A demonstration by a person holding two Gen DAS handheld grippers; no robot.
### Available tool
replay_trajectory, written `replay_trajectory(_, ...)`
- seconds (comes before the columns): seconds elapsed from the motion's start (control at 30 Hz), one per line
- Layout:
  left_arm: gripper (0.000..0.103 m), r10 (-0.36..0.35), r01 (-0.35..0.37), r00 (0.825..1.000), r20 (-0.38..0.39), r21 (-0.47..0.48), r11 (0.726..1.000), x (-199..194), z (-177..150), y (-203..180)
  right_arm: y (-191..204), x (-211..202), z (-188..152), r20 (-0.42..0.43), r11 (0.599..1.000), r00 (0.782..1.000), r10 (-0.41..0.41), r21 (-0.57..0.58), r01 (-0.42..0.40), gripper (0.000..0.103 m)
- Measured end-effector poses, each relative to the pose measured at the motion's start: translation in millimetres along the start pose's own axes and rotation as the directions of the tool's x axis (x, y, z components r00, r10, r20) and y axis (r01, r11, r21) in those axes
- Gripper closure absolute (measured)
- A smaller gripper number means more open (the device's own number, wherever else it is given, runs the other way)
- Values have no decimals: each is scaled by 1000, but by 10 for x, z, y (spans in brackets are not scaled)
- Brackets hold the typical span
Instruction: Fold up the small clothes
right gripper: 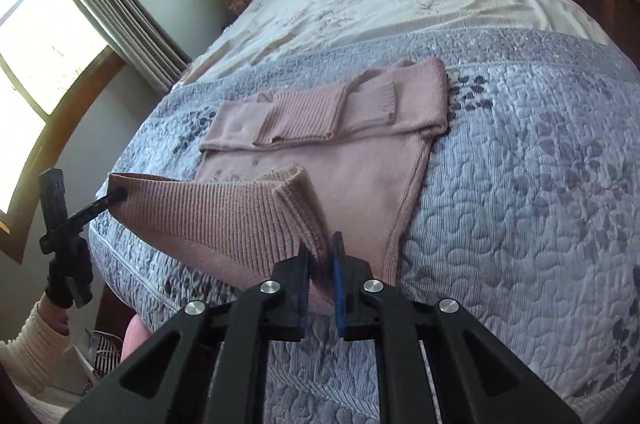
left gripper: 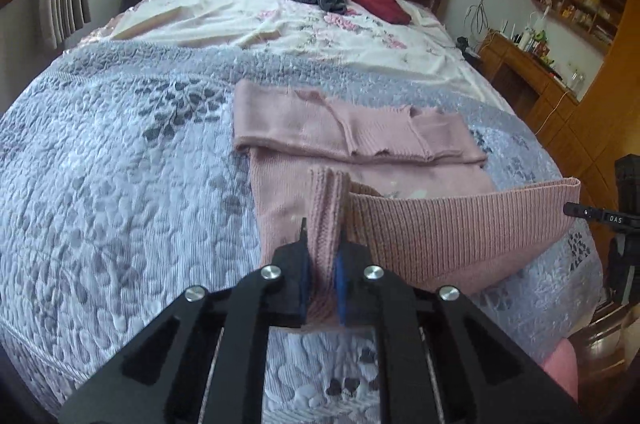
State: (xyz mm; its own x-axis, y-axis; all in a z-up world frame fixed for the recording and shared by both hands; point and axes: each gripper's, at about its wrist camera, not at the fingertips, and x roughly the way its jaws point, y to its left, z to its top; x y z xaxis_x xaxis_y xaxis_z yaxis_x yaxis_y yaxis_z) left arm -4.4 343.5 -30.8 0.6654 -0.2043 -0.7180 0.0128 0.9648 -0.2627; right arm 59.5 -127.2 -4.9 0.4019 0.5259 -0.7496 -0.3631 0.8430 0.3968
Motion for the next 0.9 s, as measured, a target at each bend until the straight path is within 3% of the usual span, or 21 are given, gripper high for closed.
replay_trajectory(0.2,95,-1,-2,995,98,34,999,155,840,-114,-14,50,717,55,999,997,-45,-26,47,93)
replay_trajectory(0.4,95,7,-9,993,114,18,1000,594,1403,-88,-162,354,1323,61,997,995,-83,-1,84,93)
replay_trajectory(0.67,95,66,-65,995,74,-15,998,1395,1808,115,-471,1030,1899,25,990,991,-129,65,127,93)
replay_trajectory(0.9,95,114,-114,993,-34,-14,993,2230,1867,251,-761,1701,2065,-56,979,983,-175,96,180,93)
